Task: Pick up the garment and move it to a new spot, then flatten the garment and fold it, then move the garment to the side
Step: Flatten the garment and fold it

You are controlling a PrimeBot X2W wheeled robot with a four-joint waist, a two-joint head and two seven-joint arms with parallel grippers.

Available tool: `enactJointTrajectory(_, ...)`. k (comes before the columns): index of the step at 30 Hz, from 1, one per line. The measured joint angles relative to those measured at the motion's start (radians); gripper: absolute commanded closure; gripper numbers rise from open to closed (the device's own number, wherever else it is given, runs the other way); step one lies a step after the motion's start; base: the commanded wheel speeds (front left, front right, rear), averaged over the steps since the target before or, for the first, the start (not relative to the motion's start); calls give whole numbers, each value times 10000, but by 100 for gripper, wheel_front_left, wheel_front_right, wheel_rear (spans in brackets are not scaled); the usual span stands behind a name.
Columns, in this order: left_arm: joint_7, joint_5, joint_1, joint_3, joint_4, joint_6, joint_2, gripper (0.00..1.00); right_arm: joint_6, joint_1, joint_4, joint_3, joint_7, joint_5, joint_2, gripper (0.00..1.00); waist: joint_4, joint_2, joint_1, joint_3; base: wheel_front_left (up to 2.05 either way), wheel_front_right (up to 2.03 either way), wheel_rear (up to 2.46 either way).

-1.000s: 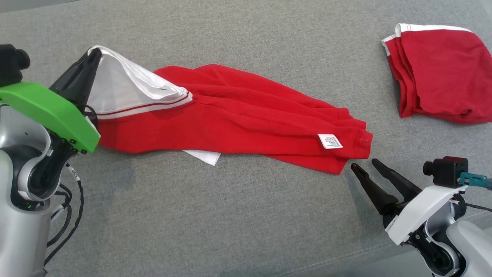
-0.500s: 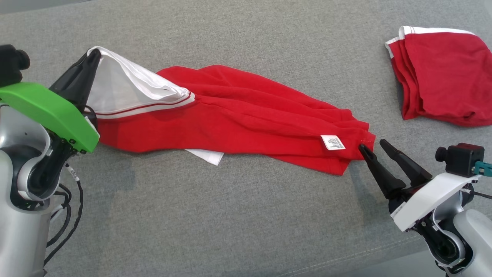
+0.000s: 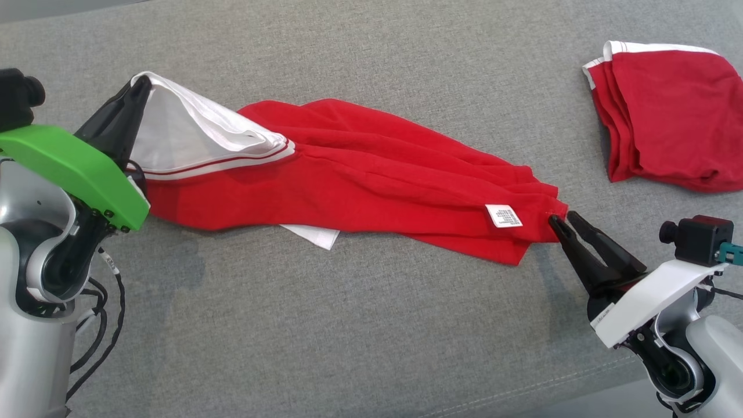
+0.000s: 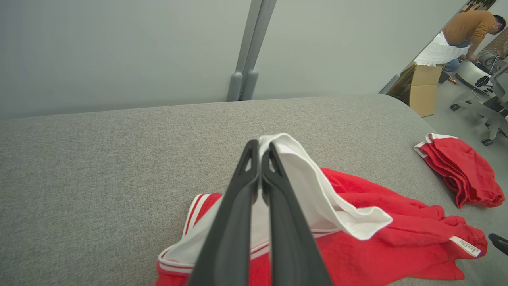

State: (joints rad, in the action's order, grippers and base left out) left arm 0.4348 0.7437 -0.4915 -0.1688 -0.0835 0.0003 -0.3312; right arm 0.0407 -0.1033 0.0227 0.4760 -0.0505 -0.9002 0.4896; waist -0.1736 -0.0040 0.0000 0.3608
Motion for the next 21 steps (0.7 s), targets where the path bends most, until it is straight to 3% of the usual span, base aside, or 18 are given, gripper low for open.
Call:
enactJointTrajectory(1,0,0,0,0,0,0,0,100,-2,1,-6,-8,2,-2,0,41,3,0,0,2,0,0,0)
enactJointTrajectory(5,0,0,0,-4,-2,0,0,100,-90,3,-107,-75,44,-92,12,41,18,0,0,10,0,0,0)
enactJointTrajectory(12,2,0,0,-46,-13,0,2,100,-90,3,-362,-75,174,-251,-21,50,57,0,0,32,0,0,0)
enactJointTrajectory(21,44,0,0,-150,-113,0,4,100,-79,-127,-558,-46,265,-307,-169,52,158,0,0,89,0,0,0)
